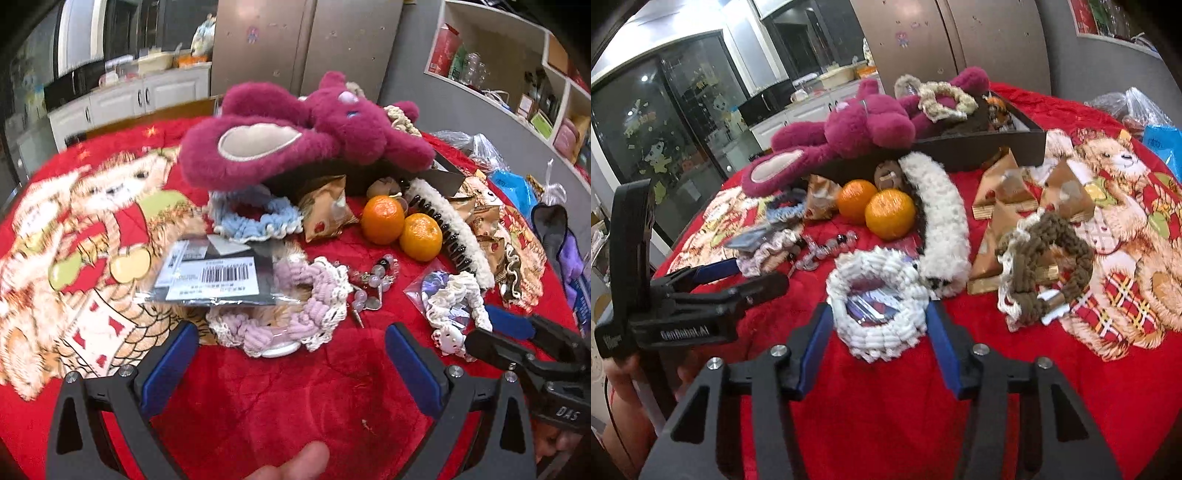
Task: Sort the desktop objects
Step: 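Grasp the white crocheted scrunchie with the right tool while the left tool grasps the pink scrunchie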
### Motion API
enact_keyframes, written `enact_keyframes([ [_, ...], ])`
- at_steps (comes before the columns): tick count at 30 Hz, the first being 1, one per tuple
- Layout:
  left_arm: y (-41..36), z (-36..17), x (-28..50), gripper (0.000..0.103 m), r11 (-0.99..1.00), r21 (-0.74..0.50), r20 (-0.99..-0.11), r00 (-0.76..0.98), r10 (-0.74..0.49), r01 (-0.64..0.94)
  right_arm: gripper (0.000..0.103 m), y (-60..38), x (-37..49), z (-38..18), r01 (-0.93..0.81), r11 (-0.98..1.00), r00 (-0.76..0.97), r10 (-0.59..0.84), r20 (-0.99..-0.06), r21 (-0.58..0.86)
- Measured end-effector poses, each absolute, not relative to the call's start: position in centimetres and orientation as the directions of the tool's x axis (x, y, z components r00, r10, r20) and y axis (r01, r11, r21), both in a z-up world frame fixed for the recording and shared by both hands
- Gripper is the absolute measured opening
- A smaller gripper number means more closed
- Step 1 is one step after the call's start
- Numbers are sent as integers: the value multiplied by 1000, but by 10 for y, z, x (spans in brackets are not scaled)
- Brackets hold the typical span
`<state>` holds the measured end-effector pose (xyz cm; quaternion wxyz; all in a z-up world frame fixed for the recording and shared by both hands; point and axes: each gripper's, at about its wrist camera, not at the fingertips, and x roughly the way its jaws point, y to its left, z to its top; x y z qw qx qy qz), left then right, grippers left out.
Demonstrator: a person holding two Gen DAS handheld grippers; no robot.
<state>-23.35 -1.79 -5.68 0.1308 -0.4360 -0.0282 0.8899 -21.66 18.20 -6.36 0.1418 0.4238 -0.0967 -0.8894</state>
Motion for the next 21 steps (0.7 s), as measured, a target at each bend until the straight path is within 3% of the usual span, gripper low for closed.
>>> enact_keyframes([
  [5,-18,-56,-232,103,-955,-191,-760,-582,290,-225,37,195,-219,-69,141,-924,-592,-367,-717,356],
  [9,-28,-55,-229,103,-941,-270,-733,-591,337,-202,18,198,-219,-70,147,-905,-584,-405,-704,399],
  [12,-36,-56,-226,103,-925,-333,-708,-599,374,-183,14,197,-218,-69,174,-887,-580,-443,-684,427],
  [15,-32,-54,-226,85,-938,-289,-722,-600,344,-190,14,192,-214,-65,212,-883,-583,-457,-671,418],
  [17,-27,-54,-226,65,-950,-238,-734,-602,313,-203,14,185,-210,-60,245,-884,-591,-462,-661,399],
  [21,-25,-54,-229,51,-939,-253,-731,-590,343,-233,14,181,-206,-60,260,-882,-587,-468,-660,394],
])
